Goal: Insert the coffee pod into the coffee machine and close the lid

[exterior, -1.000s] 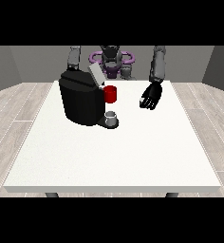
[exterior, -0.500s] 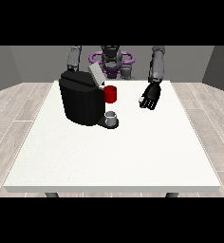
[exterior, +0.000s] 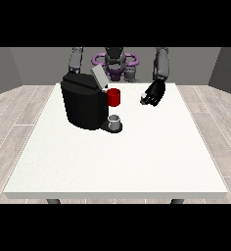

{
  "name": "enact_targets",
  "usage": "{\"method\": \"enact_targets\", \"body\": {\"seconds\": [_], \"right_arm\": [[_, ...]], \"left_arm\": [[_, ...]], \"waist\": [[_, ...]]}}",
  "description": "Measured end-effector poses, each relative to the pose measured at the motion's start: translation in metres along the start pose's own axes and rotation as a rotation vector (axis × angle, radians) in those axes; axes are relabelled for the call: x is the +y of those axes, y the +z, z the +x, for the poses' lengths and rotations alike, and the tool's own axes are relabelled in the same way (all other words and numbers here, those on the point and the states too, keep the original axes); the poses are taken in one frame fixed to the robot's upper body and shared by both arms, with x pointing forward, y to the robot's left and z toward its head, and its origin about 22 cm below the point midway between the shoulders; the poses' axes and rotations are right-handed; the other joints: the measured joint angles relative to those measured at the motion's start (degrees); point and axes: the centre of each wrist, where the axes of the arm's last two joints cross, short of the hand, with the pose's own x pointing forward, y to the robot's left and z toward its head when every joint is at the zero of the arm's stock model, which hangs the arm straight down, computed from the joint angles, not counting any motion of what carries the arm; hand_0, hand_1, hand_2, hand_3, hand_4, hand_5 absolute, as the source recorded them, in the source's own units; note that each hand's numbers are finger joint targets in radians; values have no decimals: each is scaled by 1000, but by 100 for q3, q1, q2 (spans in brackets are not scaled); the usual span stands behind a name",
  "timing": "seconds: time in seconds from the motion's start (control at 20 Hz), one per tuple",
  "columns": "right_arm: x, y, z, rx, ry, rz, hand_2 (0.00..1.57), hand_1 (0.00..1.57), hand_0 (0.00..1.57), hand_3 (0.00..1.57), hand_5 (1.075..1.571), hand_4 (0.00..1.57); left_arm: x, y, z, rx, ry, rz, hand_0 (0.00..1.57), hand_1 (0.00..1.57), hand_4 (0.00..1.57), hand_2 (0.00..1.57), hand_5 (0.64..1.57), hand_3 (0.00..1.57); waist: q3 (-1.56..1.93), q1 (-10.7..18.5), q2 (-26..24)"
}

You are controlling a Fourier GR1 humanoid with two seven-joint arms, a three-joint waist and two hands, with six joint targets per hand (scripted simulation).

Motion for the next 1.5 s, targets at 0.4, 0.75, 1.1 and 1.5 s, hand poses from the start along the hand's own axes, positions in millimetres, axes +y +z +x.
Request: {"method": "enact_targets", "body": {"seconds": [0.4,0.75,1.1,1.5], "right_arm": [[-4,-3,-9,56,41,7,0,0,0,0,1571,0],[5,1,-16,62,43,14,0,0,0,0,1571,0],[3,-5,-6,25,8,38,0,0,0,0,1571,0],[10,-17,29,-105,2,51,0,0,0,0,1571,0]], "left_arm": [[35,-19,31,-46,45,-54,1402,1402,542,1390,1571,1329],[52,-30,60,-81,48,-81,1403,1403,598,1396,1571,1341],[108,-34,80,-115,84,-41,1221,1221,509,1266,1571,1292],[177,-31,100,-97,111,75,1155,1155,484,1247,1571,1266]], "waist": [[2,-8,-365],[1,1,-558],[1,-211,-574],[2,-710,-142]]}}
